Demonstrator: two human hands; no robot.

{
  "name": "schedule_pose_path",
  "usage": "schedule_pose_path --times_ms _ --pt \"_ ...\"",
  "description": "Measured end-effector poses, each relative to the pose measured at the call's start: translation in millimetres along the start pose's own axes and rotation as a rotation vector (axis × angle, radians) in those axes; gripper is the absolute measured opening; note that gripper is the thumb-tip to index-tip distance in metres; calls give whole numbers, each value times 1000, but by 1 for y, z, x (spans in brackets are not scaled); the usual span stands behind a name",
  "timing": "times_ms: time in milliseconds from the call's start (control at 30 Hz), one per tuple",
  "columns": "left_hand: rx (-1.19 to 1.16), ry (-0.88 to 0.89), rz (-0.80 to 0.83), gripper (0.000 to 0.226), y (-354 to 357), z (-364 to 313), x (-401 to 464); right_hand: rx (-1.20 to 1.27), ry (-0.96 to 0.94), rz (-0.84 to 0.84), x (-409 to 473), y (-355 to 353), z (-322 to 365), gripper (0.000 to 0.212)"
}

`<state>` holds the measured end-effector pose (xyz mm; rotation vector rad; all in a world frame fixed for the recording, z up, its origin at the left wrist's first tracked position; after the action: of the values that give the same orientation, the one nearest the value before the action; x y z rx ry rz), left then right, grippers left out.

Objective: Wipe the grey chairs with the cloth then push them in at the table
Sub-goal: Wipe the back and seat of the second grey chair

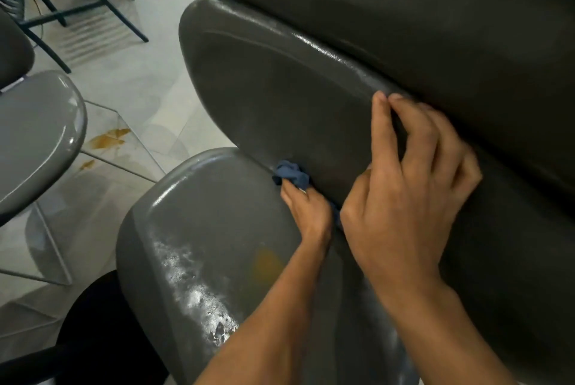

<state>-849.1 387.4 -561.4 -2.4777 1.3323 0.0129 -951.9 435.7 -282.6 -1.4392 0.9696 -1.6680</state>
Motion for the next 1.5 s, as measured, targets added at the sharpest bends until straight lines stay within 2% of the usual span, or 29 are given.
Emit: schedule_pose_path --times_ms 67,100,133,233,267,333,400,500,600,700,800,933,1033,1133,1167,1233,1367,1433,1500 --pt "-221 -9 -85 59 -19 -70 1 3 -11 -8 -1 -3 -2 63" --pt "-359 97 -107 57 -30 -116 0 1 -28 -5 -1 -4 -3 59" --pt "-402 209 -102 57 -36 -155 -5 1 -43 5 -1 -4 -4 54" --pt "-331 510 15 60 -40 -217 -32 42 -66 41 -1 -6 -8 57" --pt "-278 634 72 61 -38 -221 -43 68 -68 43 0 -8 -8 54" --pt "-151 760 199 61 -32 -207 -64 117 -52 40 -1 -12 -11 47" --pt "-70 727 301 62 -30 -174 -74 134 -44 55 -8 -14 -15 46" --pt "23 482 357 66 -28 -110 -74 57 -64 112 -23 -17 -22 54" --pt "-23 203 342 70 -27 -73 -73 -20 -1 147 -33 -23 -32 60" --pt "-175 96 294 66 -28 -85 -75 -59 53 160 -43 -32 -40 63" --pt "-269 165 221 60 -31 -133 -74 -85 83 174 -50 -36 -51 66" --pt "-272 432 190 58 -33 -203 -85 -82 109 172 -61 -43 -67 69" --pt "-168 770 369 57 -27 -216 -126 -79 153 178 -70 -49 -80 70" --pt "14 963 537 60 -25 -186 -159 -73 195 185 -78 -52 -93 70" --pt "61 990 540 59 -27 -176 -157 -73 206 183 -81 -53 -97 70" --pt "104 917 471 54 -32 -166 -137 -64 230 164 -86 -55 -105 70" --pt "-74 679 211 59 -35 -190 -100 -73 260 93 -94 -57 -116 68" --pt "-136 677 191 58 -25 -208 -110 -98 278 73 -99 -55 -120 68" --pt "-99 780 217 61 -18 -217 -138 -98 287 48 -103 -54 -122 72"
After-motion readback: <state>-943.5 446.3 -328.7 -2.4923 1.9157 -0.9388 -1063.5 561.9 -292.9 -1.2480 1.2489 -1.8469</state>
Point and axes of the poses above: each hand's wrist, its own x-axis towards the middle knuckle, its own y-axis out of the palm, z = x × y, the point moved 4 cm from there along x, towards the middle knuckle, and after that the axes turned 15 degrees about -x, right-handed, at the moved point
